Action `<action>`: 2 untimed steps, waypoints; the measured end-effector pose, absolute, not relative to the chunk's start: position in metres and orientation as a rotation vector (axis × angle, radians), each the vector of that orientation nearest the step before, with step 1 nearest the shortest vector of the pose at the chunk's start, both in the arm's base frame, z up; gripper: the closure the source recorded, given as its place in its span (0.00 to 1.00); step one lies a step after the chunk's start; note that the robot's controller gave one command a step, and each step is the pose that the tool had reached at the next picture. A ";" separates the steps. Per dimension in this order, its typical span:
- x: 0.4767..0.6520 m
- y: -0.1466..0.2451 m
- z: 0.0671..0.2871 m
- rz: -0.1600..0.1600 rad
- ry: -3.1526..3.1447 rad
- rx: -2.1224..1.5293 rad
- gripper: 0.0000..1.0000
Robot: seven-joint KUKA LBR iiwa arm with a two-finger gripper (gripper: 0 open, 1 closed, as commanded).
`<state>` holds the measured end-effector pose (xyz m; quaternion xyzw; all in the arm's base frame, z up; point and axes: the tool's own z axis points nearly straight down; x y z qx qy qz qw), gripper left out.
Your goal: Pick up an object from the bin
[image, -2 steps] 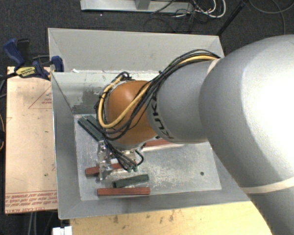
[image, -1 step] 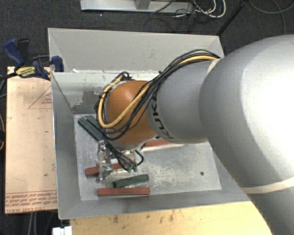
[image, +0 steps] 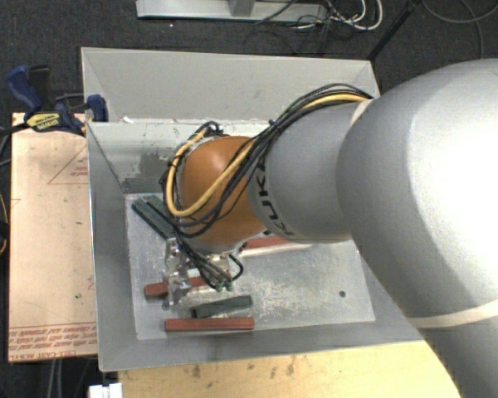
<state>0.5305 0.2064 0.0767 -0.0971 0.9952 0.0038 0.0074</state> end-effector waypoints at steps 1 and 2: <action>0.534 0.213 0.094 0.002 3.114 -0.410 1.00; 0.533 0.206 0.215 0.002 3.107 -0.449 1.00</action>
Offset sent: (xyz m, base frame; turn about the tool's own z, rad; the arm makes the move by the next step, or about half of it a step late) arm 0.0019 -0.0007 0.1382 -0.0934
